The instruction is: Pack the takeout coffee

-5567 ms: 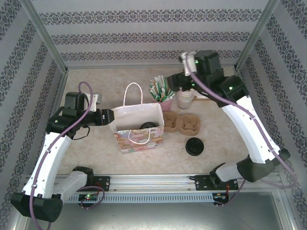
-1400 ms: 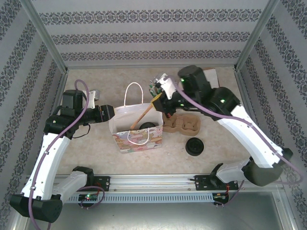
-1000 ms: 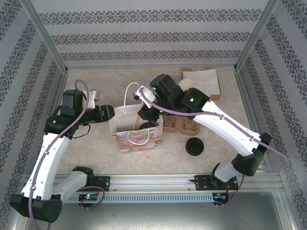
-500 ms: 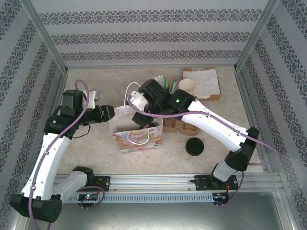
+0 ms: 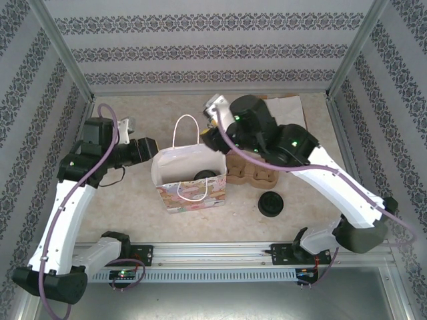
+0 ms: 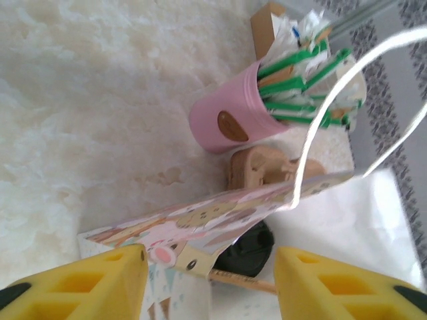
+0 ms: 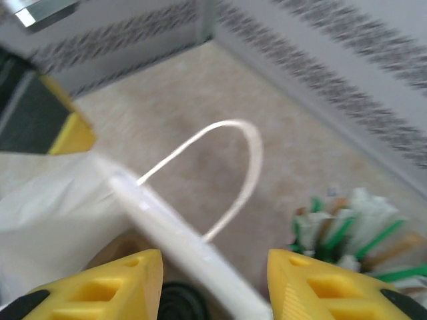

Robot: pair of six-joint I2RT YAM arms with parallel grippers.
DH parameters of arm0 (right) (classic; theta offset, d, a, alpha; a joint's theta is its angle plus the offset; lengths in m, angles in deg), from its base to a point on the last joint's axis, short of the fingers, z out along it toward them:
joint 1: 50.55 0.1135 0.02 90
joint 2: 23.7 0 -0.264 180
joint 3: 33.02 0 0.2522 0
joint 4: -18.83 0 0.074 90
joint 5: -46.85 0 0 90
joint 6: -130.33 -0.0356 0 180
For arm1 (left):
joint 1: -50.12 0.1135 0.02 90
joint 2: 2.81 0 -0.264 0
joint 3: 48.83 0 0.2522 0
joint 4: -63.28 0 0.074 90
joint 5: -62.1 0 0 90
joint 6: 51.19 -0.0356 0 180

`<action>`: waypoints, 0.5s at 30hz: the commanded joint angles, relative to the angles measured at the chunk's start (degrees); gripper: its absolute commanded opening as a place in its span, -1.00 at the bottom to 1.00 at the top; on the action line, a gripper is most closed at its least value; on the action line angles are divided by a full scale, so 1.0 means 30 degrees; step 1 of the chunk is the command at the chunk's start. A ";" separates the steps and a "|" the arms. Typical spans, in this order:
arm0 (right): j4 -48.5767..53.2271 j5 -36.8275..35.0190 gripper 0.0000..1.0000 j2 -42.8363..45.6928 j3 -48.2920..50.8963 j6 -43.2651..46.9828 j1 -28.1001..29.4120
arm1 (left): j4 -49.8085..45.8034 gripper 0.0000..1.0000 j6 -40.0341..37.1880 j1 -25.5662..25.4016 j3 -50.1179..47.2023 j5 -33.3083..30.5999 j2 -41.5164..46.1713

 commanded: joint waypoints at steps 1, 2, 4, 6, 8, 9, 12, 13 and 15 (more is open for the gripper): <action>-0.0849 -0.3108 -0.11 0.0213 0.0062 -0.1737 -0.1530 | -0.1913 -0.01 0.2042 -0.0149 0.1565 -0.0688 -0.0851; -0.0705 -0.3247 -0.11 0.0221 0.0099 -0.2142 -0.2233 | -0.2157 -0.01 0.2380 -0.0134 0.1946 -0.0763 -0.1097; -0.0717 -0.3364 -0.10 0.0363 0.0539 -0.2559 -0.3744 | -0.2535 -0.05 0.3100 -0.0075 0.2542 -0.1161 -0.1387; -0.0924 -0.3426 -0.09 0.0520 0.1003 -0.2984 -0.5225 | -0.3029 -0.10 0.3986 -0.0032 0.3040 -0.1735 -0.1611; -0.1318 -0.3220 -0.09 0.0776 0.1512 -0.3514 -0.6762 | -0.3632 -0.11 0.4708 0.0008 0.3650 -0.2020 -0.1890; -0.1503 -0.3004 -0.09 0.0872 0.1735 -0.3826 -0.7629 | -0.3878 -0.13 0.5157 0.0016 0.3937 -0.2050 -0.2040; -0.1812 -0.1632 -0.08 0.0787 0.2119 -0.4797 -1.0177 | -0.4113 -0.13 0.6252 0.0013 0.4267 -0.2058 -0.2216; -0.1889 -0.1084 -0.07 0.0666 0.2287 -0.5070 -1.1026 | -0.4106 -0.14 0.6679 0.0012 0.4258 -0.2098 -0.2184; -0.2087 0.0167 -0.05 0.0340 0.2744 -0.5527 -1.2660 | -0.4155 -0.14 0.7412 0.0012 0.4192 -0.2230 -0.2069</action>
